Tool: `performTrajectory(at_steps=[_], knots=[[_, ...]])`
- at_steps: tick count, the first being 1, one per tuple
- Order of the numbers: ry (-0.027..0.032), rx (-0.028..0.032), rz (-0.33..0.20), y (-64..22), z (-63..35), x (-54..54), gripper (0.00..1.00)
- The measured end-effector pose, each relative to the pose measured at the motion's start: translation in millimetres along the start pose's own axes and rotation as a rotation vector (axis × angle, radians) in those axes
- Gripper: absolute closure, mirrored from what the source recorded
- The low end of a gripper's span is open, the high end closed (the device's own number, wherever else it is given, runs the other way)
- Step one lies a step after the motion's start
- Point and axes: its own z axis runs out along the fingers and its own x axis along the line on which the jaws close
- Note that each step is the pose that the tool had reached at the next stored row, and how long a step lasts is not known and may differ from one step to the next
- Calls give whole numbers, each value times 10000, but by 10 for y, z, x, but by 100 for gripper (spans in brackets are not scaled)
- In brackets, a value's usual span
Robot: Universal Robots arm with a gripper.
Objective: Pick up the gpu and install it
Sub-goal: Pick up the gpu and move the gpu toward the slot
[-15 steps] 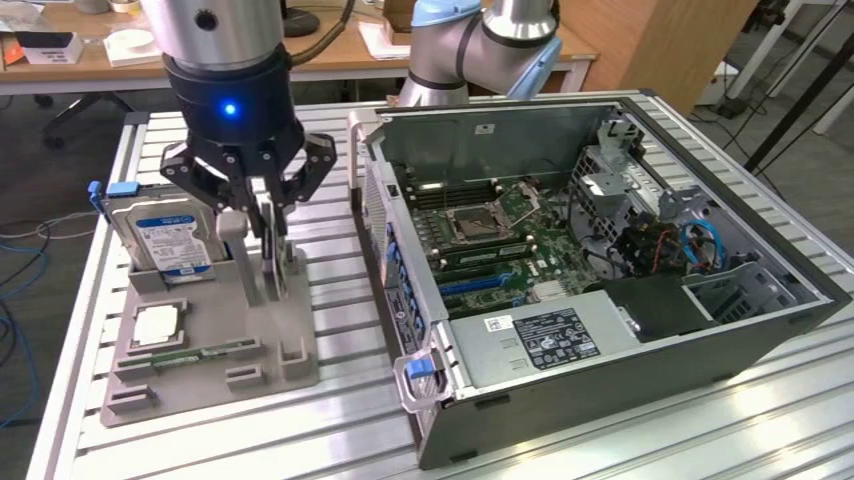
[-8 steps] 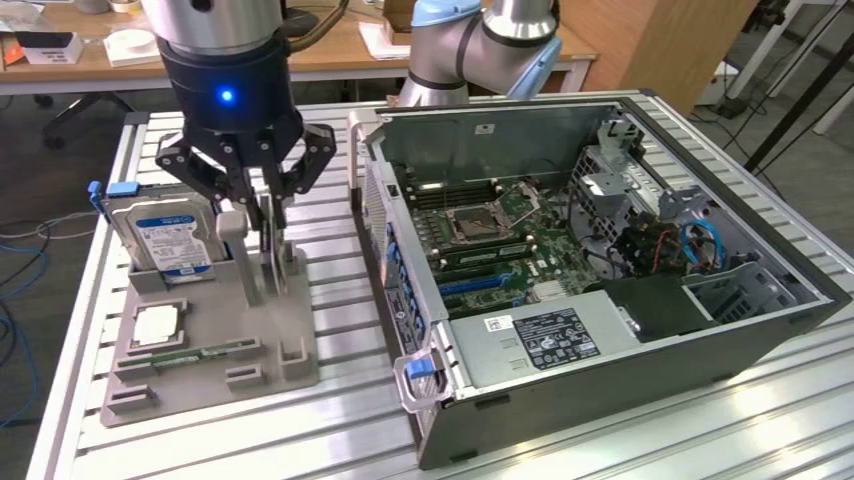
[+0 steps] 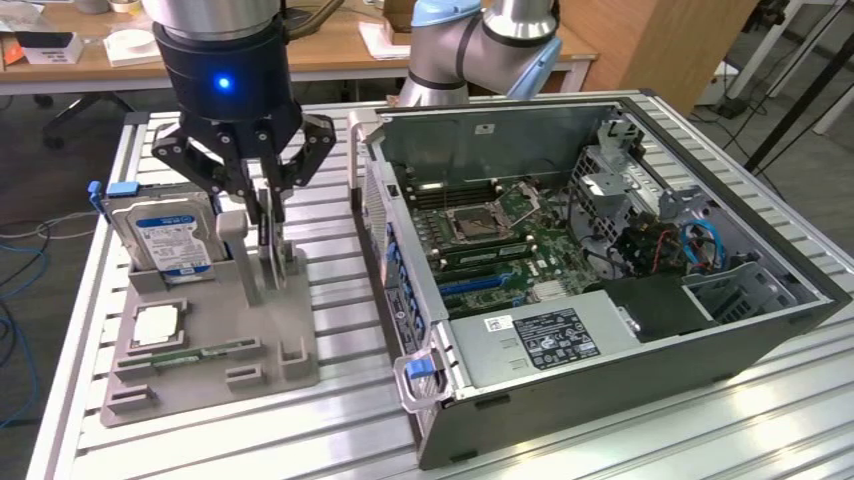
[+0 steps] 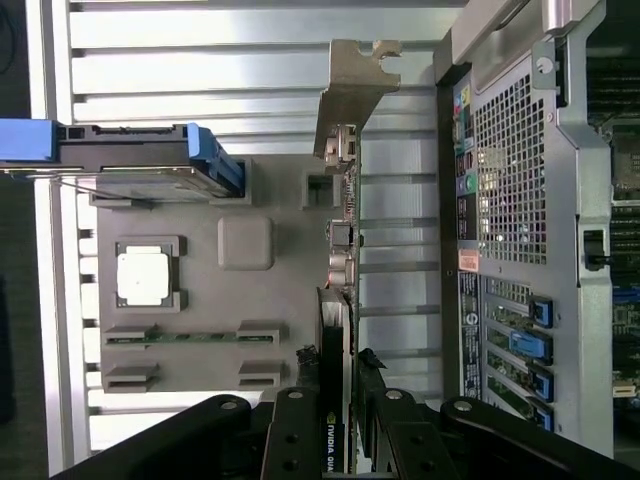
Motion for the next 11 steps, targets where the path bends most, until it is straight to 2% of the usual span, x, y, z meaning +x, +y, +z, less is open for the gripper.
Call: performTrajectory(at_steps=[11], knots=[[2,1,0,1,-21,-1,74]])
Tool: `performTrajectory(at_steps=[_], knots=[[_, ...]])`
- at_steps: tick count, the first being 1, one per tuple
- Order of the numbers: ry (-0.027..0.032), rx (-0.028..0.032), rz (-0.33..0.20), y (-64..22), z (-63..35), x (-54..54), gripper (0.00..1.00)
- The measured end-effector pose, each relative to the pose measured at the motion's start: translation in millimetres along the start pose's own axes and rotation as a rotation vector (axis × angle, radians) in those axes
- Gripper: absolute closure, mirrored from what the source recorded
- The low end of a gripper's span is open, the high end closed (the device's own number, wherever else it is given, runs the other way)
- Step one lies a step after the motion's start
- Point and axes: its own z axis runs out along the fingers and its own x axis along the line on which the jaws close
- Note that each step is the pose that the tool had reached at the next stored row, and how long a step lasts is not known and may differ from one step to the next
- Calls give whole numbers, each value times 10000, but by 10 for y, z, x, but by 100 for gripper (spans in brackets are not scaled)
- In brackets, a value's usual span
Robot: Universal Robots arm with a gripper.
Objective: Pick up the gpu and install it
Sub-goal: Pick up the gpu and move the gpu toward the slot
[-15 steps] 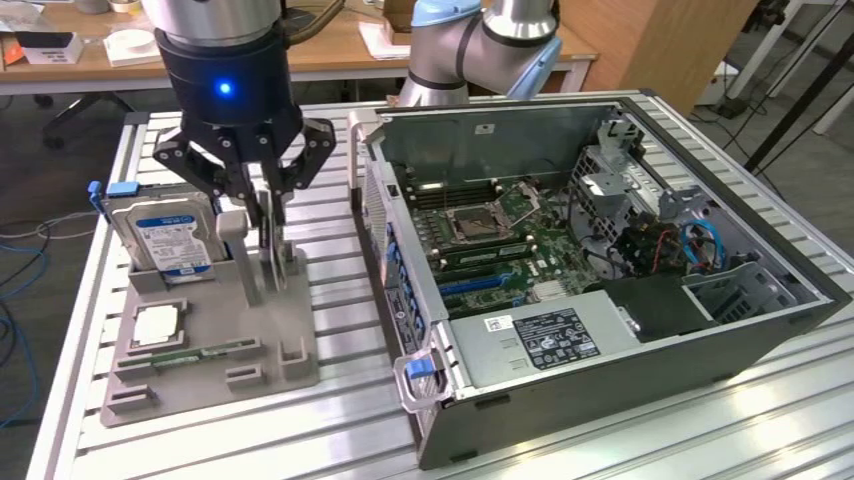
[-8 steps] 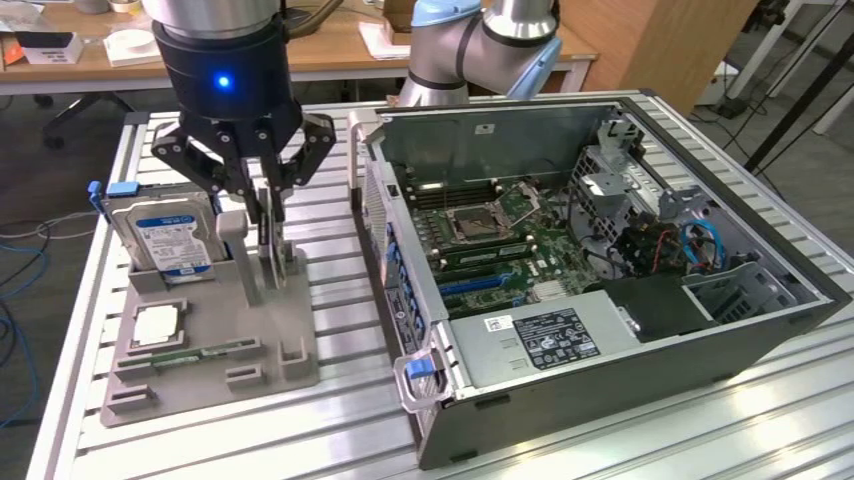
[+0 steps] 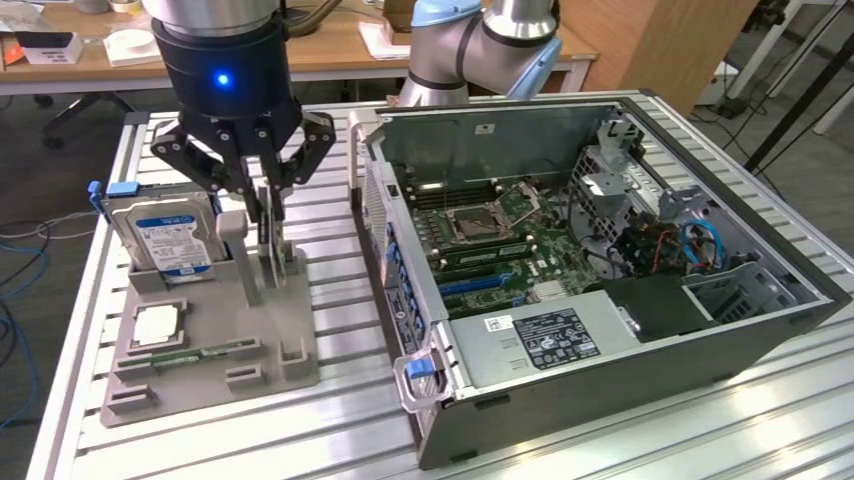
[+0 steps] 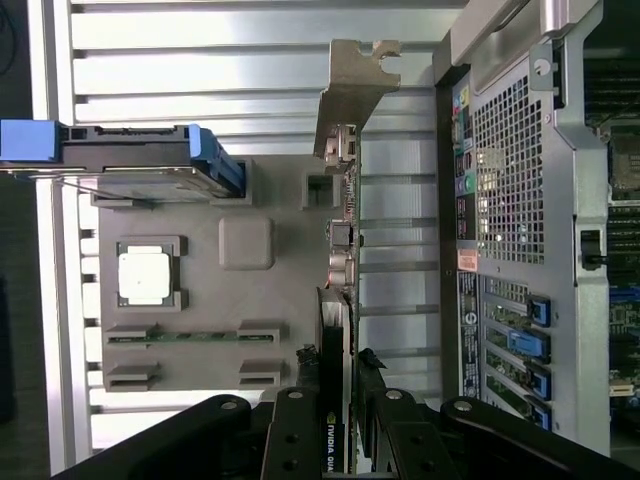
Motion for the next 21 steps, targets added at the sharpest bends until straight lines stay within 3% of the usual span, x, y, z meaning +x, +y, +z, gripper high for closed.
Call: performTrajectory(at_steps=[21], knots=[[0,0,0,6,-118,-3,74]])
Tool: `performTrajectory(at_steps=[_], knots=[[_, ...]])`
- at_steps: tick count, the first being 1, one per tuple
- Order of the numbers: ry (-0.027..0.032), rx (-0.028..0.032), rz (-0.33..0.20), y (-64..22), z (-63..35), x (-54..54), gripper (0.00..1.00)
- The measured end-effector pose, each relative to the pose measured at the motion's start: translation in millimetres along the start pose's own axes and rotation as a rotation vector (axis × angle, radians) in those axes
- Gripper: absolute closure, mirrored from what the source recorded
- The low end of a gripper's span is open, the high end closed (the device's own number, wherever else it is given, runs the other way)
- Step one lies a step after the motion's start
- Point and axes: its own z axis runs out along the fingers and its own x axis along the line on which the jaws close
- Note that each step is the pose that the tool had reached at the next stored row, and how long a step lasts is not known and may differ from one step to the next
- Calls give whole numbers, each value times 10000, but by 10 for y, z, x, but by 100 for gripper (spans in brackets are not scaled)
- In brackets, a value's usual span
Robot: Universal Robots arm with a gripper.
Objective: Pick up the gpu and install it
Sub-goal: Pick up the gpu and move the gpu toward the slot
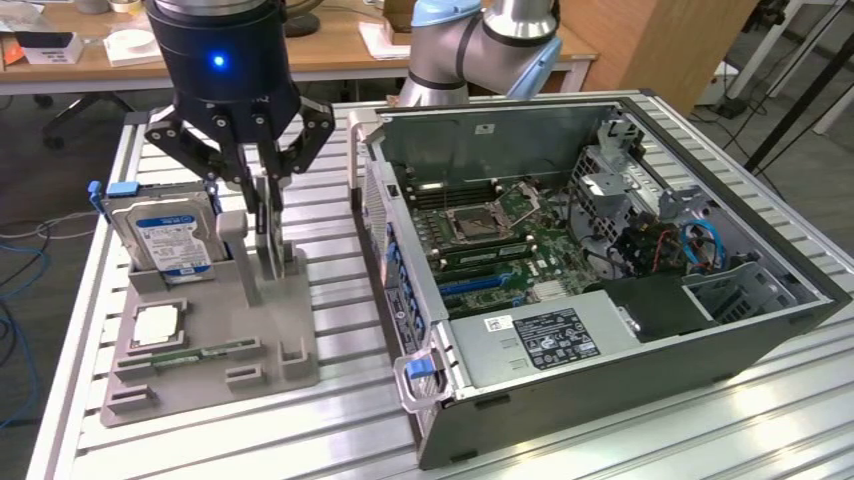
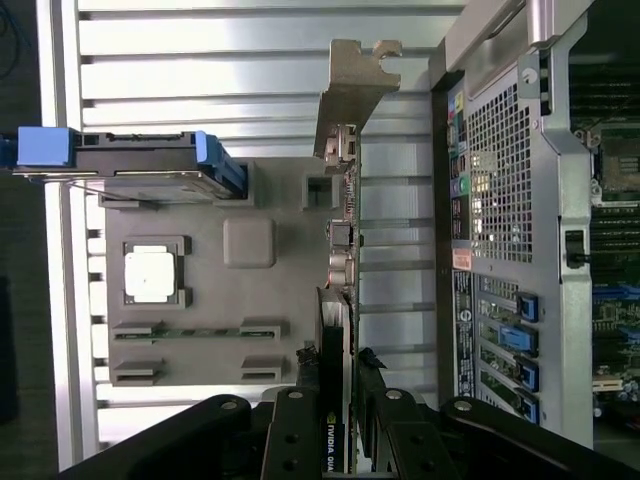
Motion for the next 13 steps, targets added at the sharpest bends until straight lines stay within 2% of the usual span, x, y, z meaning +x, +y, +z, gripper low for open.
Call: performTrajectory(at_steps=[13], knots=[[0,0,0,6,-115,-2,74]])
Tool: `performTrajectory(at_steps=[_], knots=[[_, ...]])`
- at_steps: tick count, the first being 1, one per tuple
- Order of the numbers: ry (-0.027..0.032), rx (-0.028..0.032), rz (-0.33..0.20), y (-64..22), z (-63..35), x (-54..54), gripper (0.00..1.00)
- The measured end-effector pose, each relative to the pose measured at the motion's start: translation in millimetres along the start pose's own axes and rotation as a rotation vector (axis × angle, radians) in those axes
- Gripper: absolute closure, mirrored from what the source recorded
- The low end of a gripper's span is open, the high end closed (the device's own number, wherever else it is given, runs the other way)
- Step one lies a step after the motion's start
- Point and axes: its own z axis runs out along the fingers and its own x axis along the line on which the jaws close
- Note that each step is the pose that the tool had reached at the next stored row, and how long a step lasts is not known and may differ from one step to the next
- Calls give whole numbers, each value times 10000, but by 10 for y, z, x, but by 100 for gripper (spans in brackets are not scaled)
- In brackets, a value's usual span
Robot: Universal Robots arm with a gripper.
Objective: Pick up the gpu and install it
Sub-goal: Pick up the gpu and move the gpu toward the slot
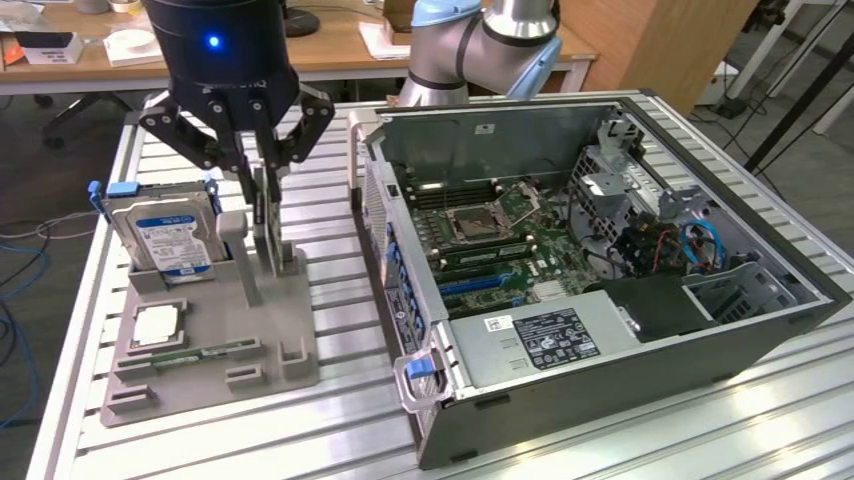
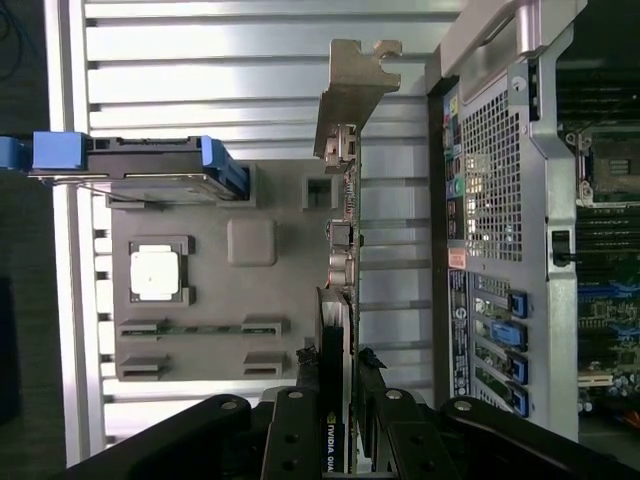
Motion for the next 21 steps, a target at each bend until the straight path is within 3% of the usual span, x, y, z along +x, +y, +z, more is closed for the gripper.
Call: performTrajectory(at_steps=[21], knots=[[0,1,0,12,-208,-5,74]])
